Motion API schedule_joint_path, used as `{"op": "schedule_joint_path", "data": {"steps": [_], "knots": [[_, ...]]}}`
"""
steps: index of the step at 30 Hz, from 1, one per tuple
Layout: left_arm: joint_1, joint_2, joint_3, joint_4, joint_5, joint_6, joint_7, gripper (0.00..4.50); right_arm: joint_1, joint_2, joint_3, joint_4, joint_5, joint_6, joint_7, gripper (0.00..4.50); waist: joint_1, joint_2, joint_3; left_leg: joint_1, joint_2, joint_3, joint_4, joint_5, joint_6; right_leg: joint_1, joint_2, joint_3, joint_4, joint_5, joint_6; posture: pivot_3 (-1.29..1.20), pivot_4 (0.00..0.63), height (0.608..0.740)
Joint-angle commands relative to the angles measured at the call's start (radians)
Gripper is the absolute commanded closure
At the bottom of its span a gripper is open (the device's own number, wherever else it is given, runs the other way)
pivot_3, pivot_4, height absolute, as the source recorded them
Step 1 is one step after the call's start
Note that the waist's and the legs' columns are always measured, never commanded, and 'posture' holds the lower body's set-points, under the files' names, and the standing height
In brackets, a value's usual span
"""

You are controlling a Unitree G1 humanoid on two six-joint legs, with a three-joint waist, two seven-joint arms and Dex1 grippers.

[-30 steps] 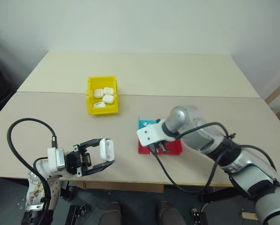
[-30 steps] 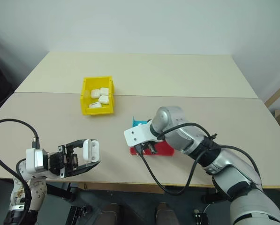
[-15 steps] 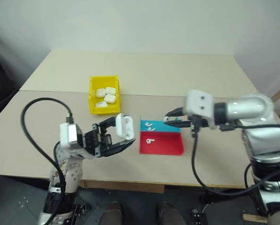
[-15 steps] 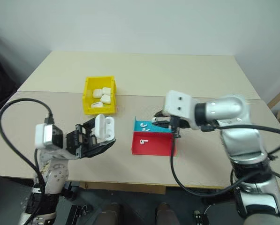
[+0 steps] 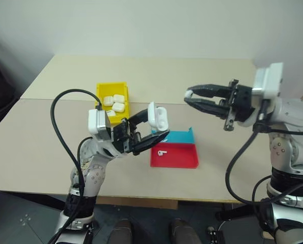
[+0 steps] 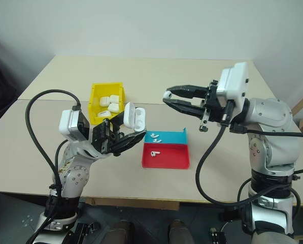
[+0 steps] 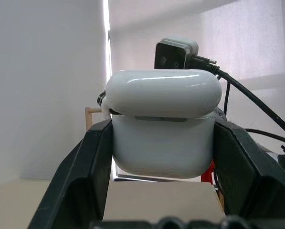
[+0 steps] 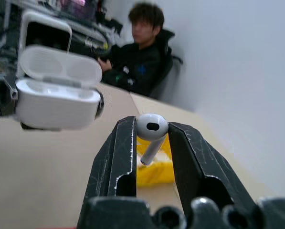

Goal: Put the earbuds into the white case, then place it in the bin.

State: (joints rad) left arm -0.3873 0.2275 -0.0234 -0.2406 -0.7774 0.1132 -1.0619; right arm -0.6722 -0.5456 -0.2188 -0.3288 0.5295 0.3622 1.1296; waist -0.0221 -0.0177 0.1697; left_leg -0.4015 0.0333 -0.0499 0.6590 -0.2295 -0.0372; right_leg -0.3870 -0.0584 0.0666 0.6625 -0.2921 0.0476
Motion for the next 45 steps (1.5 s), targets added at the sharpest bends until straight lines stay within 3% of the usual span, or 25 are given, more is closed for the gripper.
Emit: {"op": "schedule_joint_path", "data": {"steps": [1, 13, 45], "knots": [[-0.010, 0.003, 0.004, -0.054, -0.025, 0.017, 0.008, 1.72, -0.027, 0.033, -0.046, -0.019, 0.114, -0.066, -0.011, 3.23, 0.000, 0.000, 0.000, 0.000, 0.000, 0.000, 0.000, 0.000, 0.000, 0.000, 0.000, 0.000, 0.000, 0.000, 0.000, 0.00, 0.150, 0.740], [-0.028, -0.030, -0.008, -0.028, -0.043, 0.042, -0.041, 1.72, -0.050, 0.079, 0.023, -0.016, 0.231, -0.126, -0.003, 3.23, 0.002, 0.000, 0.000, 0.000, 0.000, 0.000, 0.000, 0.000, 0.000, 0.000, 0.000, 0.000, 0.000, 0.000, 0.000, 0.00, 0.150, 0.740], [-0.034, -0.038, 0.002, -0.006, -0.016, 0.033, -0.080, 1.72, -0.016, 0.089, 0.175, 0.079, 0.123, -0.252, 0.085, 3.23, 0.004, 0.000, 0.000, 0.000, 0.000, 0.000, 0.000, 0.000, 0.000, 0.000, 0.000, 0.000, 0.000, 0.000, 0.000, 0.00, 0.150, 0.740]]}}
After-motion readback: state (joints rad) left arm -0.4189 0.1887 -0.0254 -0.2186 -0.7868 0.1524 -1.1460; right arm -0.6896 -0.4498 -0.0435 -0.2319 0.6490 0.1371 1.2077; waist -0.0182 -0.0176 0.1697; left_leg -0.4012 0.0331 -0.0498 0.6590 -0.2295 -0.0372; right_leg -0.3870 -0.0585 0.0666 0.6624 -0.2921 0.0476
